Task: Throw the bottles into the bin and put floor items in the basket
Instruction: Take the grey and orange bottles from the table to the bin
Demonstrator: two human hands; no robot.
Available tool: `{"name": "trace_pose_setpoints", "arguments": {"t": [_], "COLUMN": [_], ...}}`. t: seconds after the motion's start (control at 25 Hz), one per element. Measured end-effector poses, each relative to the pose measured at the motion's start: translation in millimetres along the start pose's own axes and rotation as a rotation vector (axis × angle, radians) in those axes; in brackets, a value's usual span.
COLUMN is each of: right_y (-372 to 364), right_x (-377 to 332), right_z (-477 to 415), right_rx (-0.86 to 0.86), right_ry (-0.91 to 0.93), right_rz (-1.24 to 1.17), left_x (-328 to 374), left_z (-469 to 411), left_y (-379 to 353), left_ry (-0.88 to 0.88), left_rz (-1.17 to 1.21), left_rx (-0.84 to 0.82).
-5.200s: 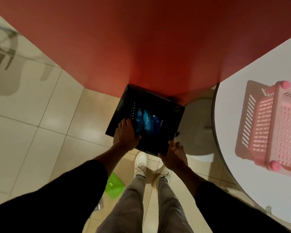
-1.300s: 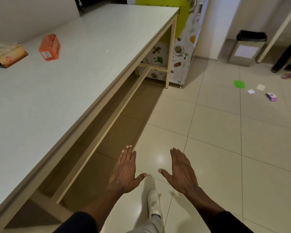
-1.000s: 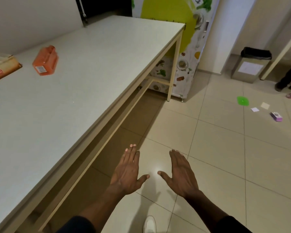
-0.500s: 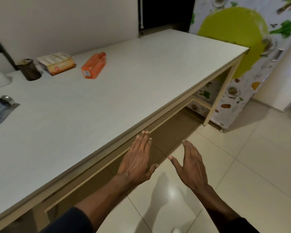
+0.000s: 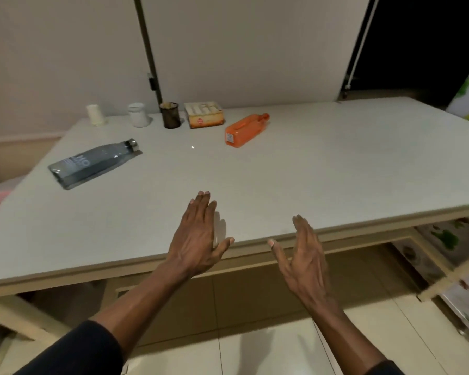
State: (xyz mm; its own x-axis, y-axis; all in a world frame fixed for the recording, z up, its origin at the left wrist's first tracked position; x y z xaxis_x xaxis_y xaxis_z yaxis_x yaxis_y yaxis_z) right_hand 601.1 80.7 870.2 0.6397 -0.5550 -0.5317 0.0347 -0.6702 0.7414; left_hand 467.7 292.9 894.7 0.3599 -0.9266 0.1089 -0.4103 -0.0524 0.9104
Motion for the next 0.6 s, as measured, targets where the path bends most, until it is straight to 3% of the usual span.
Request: {"name": "trace_pose_setpoints", "arguments": {"t": [0.24,0.6], "right_y": [-52,-143], "right_x": [-49,-94], "right_z": [-61,-181], "right_rx": [-0.078,-0.094], "right_ry": [0.084,0.098], "right_rz": [-0.058,0.045], "left_x": [-56,-190], "left_z": [-33,-114], "left_y": [8,0], "left_ry": [0.132,0.200], "left_rz": [-0.021,-0.064], "left_rx": [0.036,0.006]}}
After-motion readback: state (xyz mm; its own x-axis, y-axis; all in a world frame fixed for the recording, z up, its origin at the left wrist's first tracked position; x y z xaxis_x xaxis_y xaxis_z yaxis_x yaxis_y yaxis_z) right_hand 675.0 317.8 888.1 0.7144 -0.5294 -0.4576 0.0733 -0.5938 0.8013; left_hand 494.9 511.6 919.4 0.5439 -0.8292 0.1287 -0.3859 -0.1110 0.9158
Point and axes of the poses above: each hand's wrist, its own z-axis away from the middle knuckle, its own y-axis out of the back of the hand, x = y × z, the point moved 7 cm from there along -z, towards the middle knuckle, and after that the axes turned 3 degrees about x, right-handed, at the moved point
